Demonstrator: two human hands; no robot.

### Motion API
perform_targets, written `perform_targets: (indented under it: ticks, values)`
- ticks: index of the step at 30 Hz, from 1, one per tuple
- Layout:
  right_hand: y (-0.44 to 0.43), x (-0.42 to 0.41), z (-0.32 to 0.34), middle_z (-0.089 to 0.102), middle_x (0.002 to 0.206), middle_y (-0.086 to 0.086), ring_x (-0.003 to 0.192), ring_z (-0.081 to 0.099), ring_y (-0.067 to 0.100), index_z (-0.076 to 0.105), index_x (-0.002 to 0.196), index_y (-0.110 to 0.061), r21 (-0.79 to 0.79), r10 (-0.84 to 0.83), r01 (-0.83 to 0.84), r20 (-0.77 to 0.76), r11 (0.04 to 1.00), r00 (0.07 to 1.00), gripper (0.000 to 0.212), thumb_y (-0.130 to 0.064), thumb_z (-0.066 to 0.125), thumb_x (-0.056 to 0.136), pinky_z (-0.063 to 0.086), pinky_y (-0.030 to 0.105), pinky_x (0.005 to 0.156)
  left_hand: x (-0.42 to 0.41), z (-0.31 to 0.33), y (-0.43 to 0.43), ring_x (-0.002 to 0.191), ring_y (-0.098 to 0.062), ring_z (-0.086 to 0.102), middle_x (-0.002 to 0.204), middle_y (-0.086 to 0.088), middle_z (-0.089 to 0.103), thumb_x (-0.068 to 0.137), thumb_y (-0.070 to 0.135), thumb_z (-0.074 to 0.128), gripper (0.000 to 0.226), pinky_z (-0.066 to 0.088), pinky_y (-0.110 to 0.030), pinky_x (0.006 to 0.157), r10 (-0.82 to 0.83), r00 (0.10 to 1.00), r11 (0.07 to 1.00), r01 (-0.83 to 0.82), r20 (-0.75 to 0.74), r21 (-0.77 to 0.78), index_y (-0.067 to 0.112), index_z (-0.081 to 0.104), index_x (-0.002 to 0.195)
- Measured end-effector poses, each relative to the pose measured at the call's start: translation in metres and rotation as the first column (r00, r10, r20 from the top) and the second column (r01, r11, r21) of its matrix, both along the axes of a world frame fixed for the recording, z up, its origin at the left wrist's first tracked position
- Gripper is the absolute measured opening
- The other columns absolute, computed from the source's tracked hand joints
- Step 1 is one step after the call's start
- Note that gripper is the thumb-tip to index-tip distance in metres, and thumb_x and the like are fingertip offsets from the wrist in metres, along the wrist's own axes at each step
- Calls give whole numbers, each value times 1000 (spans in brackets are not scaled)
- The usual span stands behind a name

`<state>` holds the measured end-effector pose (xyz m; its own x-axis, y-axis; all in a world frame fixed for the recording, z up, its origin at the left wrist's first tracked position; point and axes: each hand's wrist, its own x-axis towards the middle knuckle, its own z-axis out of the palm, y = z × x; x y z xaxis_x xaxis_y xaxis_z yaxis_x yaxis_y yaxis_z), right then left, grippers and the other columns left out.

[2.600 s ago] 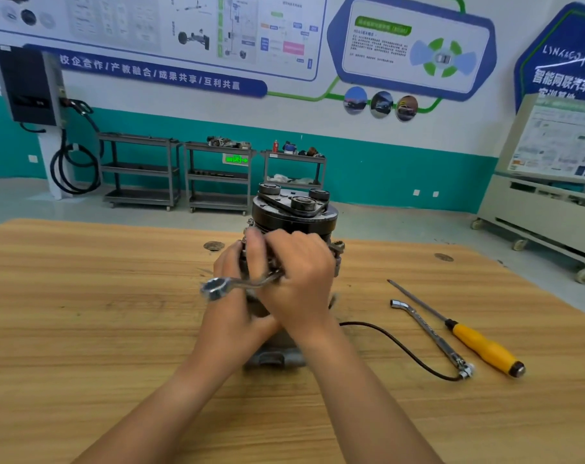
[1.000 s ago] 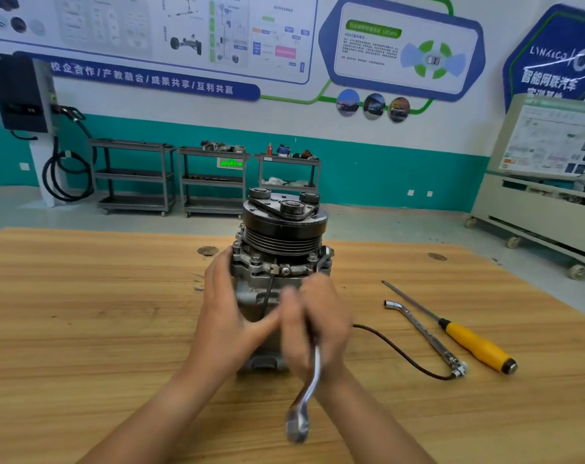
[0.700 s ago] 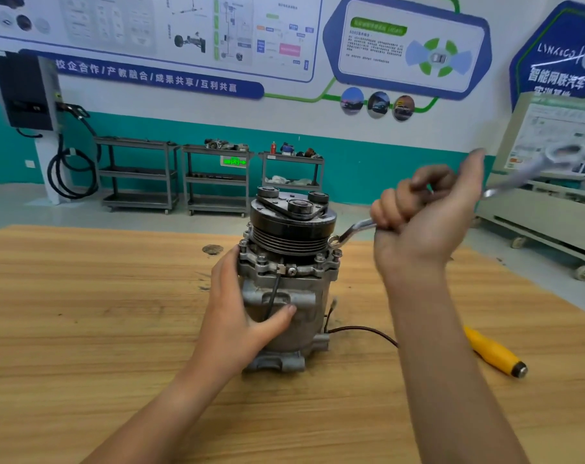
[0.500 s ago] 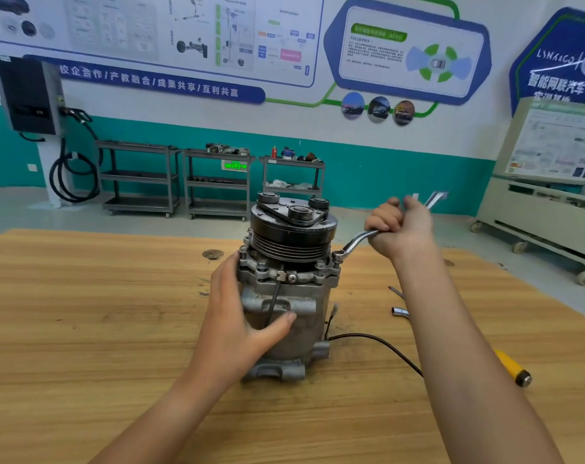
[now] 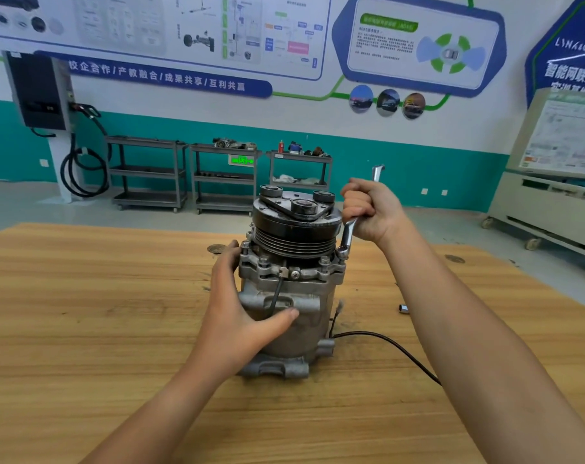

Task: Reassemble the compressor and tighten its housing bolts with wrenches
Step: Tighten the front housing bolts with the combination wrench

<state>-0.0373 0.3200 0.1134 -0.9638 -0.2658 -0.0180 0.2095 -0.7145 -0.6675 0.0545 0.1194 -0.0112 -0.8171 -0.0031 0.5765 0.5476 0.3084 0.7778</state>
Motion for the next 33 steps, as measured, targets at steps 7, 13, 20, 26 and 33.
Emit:
perform_targets:
  ticks: [7, 13, 20, 26, 33]
  values:
    - [1, -11, -9, 9, 44, -11, 34, 7, 4, 44, 57, -10, -100, 146, -155, -92, 983, 985, 51, -25, 27, 102, 21, 14, 26, -1, -2, 0, 112, 27, 34, 127, 36, 35, 51, 46, 80, 91, 31, 6, 82, -41, 999, 999, 40, 27, 26, 65, 18, 115]
    - [11, -10, -21, 11, 42, -12, 33, 8, 4, 44, 54, -10, -226, 136, -153, -88, 962, 987, 50, -24, 30, 100, 24, 14, 28, -1, -1, 1, 113, 25, 35, 129, 29, 38, 48, 45, 79, 90, 29, 8, 83, -33, 999, 997, 31, 24, 68, 59, 23, 117]
    - [24, 25, -36, 23, 32, -6, 24, 21, 8, 37, 56, -14, -323, -247, 233, -4, 917, 969, 46, -21, 33, 100, 26, 12, 32, -3, -8, 4, 121, 10, 35, 137, 17, 39, 54, 35, 81, 100, 29, 6, 87, -26, 999, 996, 24, 22, 91, 42, 22, 134]
    - [1, 92, -51, 22, 37, -6, 34, 23, 11, 46, 47, -18, -376, -673, 575, -224, 727, 705, 54, -28, 33, 98, 34, 15, 44, -3, -8, 6, 116, 25, 32, 134, 23, 39, 56, 33, 80, 100, 29, 7, 85, -42, 999, 993, 40, 13, 107, 37, 23, 138]
    - [-41, 128, -71, 39, 43, -9, 46, 37, 11, 53, 49, -24, -213, -691, 773, -625, 598, 362, 36, -31, 47, 84, 44, 23, 61, -1, -7, 6, 126, 5, 36, 139, 16, 39, 59, 33, 80, 100, 31, -8, 98, -35, 999, 995, 34, 15, 91, 36, 21, 140]
